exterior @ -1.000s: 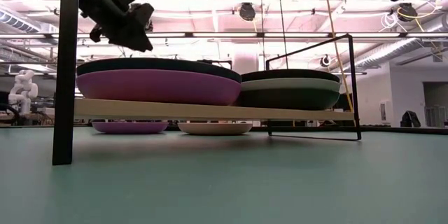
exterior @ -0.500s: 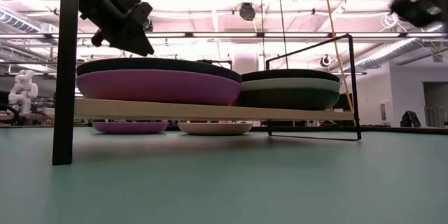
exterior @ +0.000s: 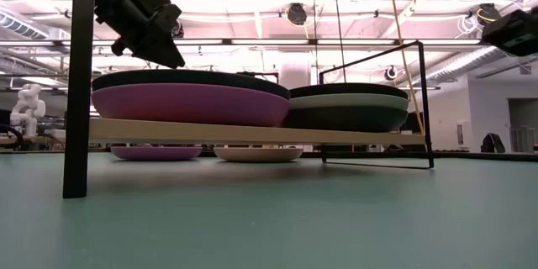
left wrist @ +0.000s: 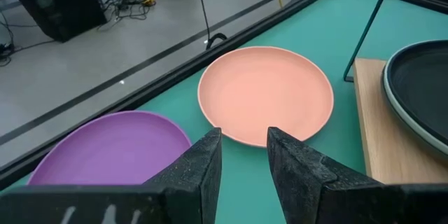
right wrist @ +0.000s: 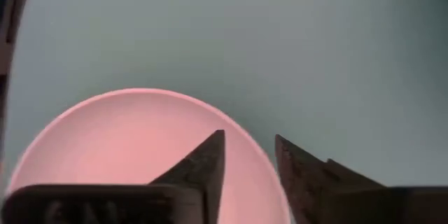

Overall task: Place and stack plates onto a shelf
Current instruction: Stack the gray plate on top of the blue plate on the shelf

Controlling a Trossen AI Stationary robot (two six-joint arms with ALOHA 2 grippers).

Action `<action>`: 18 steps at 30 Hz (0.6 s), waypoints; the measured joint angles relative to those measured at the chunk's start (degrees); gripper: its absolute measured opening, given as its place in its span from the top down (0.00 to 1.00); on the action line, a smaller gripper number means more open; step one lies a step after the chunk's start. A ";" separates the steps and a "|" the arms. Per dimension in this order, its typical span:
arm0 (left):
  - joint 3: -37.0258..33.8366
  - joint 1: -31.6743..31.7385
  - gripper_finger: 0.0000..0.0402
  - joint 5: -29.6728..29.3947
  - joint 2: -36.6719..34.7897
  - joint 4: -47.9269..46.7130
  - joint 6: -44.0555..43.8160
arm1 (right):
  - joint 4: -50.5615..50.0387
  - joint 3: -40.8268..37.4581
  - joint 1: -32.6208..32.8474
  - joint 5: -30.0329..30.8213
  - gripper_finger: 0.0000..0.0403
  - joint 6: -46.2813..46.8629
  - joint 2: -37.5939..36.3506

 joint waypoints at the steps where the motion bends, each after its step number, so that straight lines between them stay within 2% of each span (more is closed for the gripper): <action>1: 0.00 -0.12 0.70 0.00 0.00 0.00 0.00 | 0.49 -0.56 -0.33 0.01 0.71 -0.89 -0.03; 5: 0.00 -0.26 0.70 0.11 0.00 0.01 0.00 | 3.01 -4.73 -1.10 -0.09 0.59 -2.24 0.01; 9: 0.00 -0.25 0.70 0.11 0.00 0.01 0.00 | 5.12 -8.64 -1.87 -2.89 0.54 -2.22 0.01; 13: 0.00 -0.27 0.70 0.11 0.00 0.00 -0.14 | 6.63 -11.22 -2.24 -5.60 0.56 -2.30 -0.01; 18: 0.00 -0.25 0.70 0.11 0.00 0.02 -0.22 | 9.60 -15.00 -2.94 -11.05 0.69 -2.14 -0.17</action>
